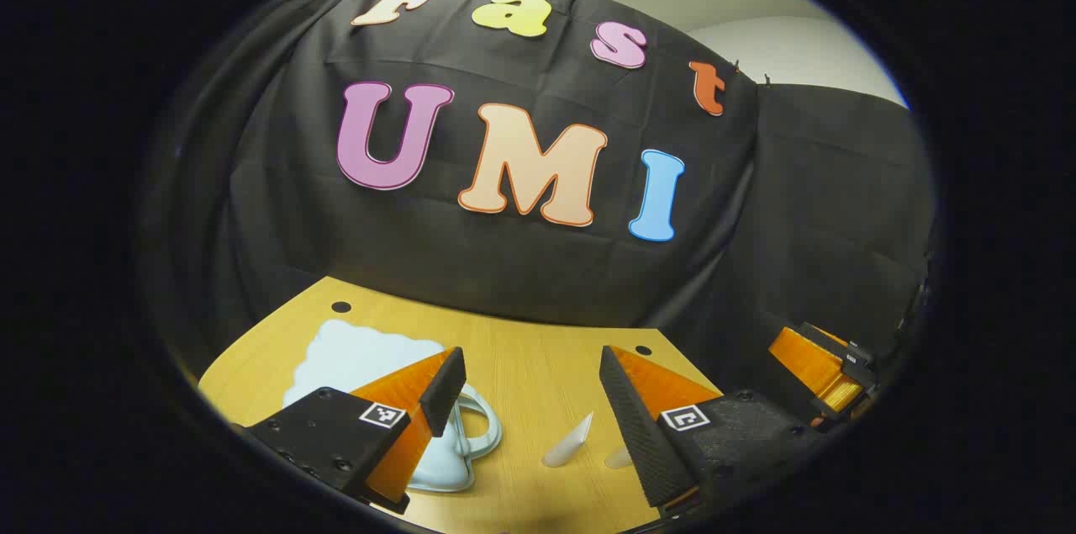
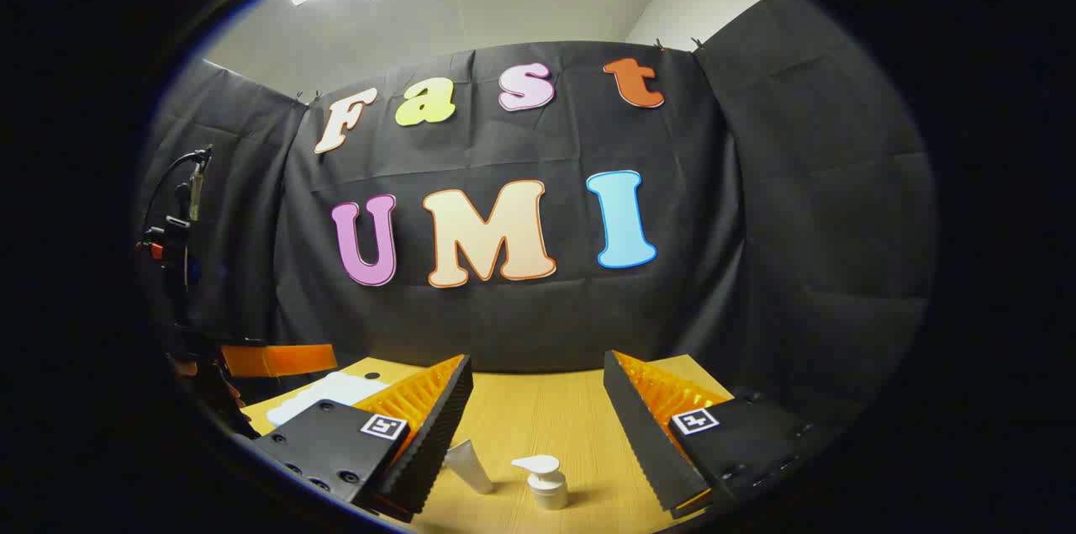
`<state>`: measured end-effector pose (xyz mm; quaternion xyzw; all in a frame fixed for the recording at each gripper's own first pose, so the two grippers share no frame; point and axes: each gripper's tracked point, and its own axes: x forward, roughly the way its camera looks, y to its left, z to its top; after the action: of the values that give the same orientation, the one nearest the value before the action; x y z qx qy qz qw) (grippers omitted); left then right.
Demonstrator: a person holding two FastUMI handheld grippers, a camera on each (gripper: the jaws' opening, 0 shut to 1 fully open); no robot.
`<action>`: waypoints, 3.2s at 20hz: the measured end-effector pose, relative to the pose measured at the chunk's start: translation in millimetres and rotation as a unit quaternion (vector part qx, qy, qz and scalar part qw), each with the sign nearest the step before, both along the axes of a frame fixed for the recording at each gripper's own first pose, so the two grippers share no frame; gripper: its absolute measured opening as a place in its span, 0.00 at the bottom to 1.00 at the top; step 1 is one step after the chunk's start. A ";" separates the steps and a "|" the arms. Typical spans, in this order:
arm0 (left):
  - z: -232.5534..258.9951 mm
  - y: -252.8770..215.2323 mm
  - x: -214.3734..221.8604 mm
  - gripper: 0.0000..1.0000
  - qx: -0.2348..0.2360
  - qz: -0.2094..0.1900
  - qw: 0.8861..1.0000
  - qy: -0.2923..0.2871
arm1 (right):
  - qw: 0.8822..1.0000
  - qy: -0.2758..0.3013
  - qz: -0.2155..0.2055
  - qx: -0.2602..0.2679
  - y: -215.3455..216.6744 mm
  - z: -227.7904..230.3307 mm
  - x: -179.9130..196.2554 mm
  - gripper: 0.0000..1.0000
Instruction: First open the suitcase, pack the skin care products into it, and then close the suitcase.
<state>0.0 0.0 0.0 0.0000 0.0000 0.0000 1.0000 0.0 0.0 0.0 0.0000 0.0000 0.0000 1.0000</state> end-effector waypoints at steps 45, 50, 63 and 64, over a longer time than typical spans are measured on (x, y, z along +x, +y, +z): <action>-179.0 44.6 148.1 0.58 -0.109 0.051 0.892 0.436 | 0.997 0.070 -0.019 0.033 -43.4 -53.3 6.0 0.98; -197.9 54.4 149.6 0.49 -0.073 0.070 0.871 0.480 | 0.996 0.072 -0.032 0.035 -56.5 -55.3 6.0 0.98; -220.1 78.4 148.6 0.21 -0.058 0.112 0.847 0.516 | 0.994 0.083 -0.039 0.051 -70.9 -64.6 6.5 0.98; -219.5 78.1 147.3 0.20 -0.059 0.112 0.846 0.518 | 0.995 0.083 -0.038 0.050 -70.6 -63.8 6.7 0.98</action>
<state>147.3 78.1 -219.5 -0.0586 0.5180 0.1119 0.8460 6.7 -70.6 -63.8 0.0502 0.0826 -0.0377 0.9946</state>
